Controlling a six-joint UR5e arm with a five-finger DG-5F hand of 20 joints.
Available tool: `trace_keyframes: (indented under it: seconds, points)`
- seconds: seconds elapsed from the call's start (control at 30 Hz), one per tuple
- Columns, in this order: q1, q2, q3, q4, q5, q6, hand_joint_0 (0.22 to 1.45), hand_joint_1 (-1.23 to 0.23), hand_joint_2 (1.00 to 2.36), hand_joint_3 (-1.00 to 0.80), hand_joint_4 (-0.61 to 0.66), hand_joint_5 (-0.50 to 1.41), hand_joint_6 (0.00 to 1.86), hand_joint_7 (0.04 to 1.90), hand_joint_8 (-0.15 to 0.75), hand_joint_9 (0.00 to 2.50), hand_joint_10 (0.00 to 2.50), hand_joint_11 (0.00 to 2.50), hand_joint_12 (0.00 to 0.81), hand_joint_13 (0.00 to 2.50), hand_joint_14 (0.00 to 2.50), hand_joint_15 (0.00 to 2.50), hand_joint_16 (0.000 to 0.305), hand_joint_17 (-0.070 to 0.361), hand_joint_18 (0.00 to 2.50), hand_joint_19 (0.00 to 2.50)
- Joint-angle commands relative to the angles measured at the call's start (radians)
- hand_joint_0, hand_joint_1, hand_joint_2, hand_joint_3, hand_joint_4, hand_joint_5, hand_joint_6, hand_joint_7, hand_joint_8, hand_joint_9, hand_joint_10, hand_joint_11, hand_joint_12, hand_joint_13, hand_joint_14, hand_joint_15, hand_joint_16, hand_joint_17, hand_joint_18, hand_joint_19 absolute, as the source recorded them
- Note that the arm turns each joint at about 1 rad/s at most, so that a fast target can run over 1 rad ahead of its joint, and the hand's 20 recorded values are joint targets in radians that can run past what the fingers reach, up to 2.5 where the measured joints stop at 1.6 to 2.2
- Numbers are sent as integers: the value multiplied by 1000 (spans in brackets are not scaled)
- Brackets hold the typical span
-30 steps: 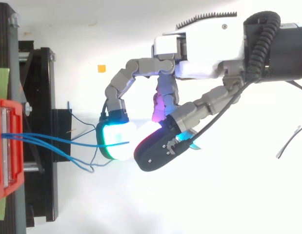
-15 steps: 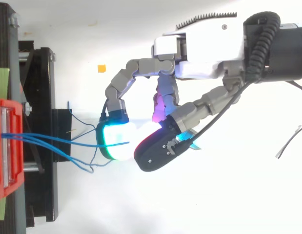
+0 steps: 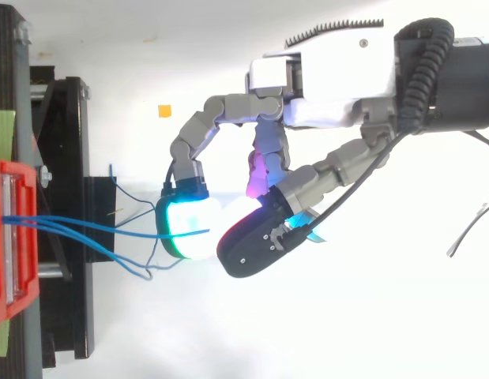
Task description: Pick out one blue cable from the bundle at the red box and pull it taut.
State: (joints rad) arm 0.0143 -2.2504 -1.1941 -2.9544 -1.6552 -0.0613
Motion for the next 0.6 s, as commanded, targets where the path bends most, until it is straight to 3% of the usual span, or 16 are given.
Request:
trace_keyframes:
  seconds: [0.0, 0.57]
  points:
    - [0, 0, -1, 0, 0, 0, 580, -891, 1111, -68, -206, -3, 895, 936, 296, 1723, 32, 832, 389, 1324, 22, 639, 63, 143, 1110, 583]
    - [0, 0, -1, 0, 0, 1, 578, -891, 1121, -75, -205, -3, 895, 936, 295, 1726, 31, 832, 390, 1322, 22, 643, 63, 142, 1106, 583]
